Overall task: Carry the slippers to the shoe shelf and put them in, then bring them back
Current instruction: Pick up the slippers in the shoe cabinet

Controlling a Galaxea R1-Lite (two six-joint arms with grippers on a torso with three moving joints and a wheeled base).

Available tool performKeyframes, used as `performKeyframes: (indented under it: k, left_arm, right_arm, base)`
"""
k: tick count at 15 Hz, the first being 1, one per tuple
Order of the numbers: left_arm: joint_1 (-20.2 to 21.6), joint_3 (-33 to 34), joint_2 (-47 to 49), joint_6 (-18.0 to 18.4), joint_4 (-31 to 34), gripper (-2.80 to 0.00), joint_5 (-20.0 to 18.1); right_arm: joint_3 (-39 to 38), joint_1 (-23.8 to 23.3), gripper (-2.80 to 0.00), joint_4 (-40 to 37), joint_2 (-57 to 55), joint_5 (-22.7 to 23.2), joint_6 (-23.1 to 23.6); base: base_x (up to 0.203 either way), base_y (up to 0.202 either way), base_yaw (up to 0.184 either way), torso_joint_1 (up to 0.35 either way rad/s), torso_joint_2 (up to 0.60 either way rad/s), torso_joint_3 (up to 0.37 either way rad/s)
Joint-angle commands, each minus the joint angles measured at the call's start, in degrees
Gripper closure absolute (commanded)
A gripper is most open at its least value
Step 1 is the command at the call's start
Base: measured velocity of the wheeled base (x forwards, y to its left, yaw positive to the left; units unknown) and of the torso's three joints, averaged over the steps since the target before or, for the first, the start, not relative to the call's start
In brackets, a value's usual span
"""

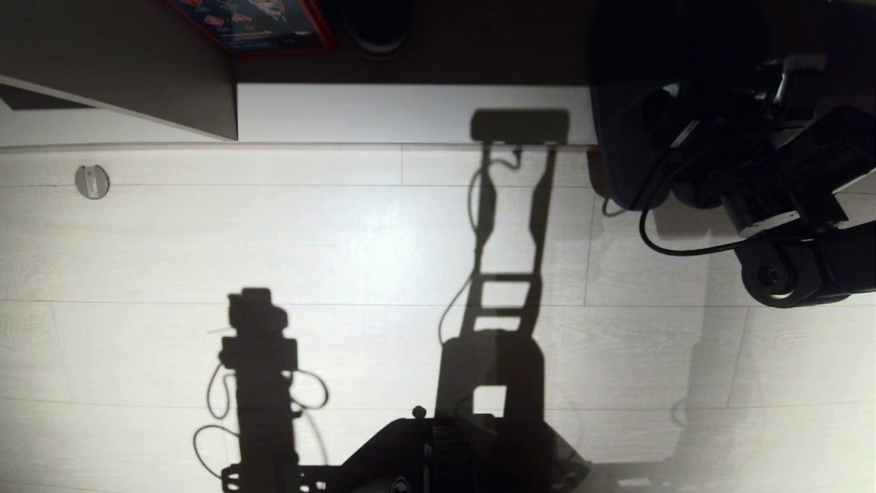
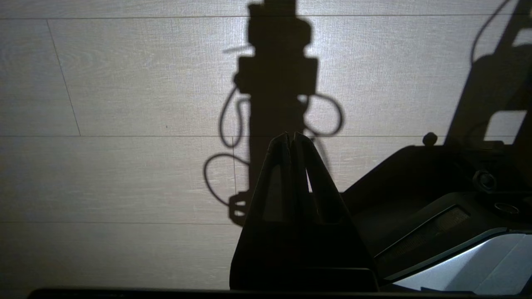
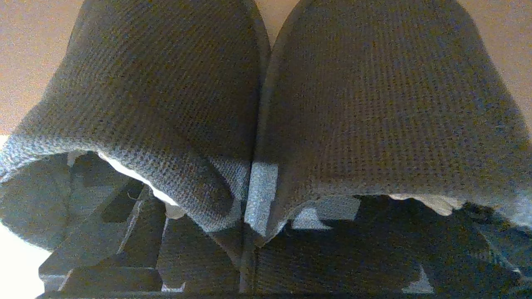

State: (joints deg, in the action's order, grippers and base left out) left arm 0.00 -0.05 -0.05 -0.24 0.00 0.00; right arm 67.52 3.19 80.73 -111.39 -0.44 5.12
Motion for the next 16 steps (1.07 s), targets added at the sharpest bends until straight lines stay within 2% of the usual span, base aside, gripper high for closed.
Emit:
performKeyframes:
  k: [1, 5, 6, 16]
  left_arm:
    - [0.00, 0.05, 0.05, -0.02, 0.00, 0.00, 0.00]
    - [0.00, -0.04, 0.05, -0.02, 0.00, 0.00, 0.00]
    - [0.00, -0.04, 0.05, -0.02, 0.00, 0.00, 0.00]
    - [0.00, -0.04, 0.05, -0.02, -0.09, 0.00, 0.00]
  right_arm:
    - [0.06, -0.03, -2.80, 0.48, -0.06, 0.00, 0.07]
    - [-0.11, -0.03, -2.80, 0.57, 0.09, 0.00, 0.07]
    - [-0.11, -0.03, 0.00, 0.57, 0.12, 0.00, 0.07]
    - [-0.73, -0.03, 0.00, 0.57, 0.64, 0.00, -0.20]
  base:
    - [0.000, 0.000, 0.000, 0.000, 0.00, 0.000]
    - [0.000, 0.000, 0.000, 0.000, 0.00, 0.000]
    - [0.000, 0.000, 0.000, 0.000, 0.00, 0.000]
    - [0.000, 0.000, 0.000, 0.000, 0.00, 0.000]
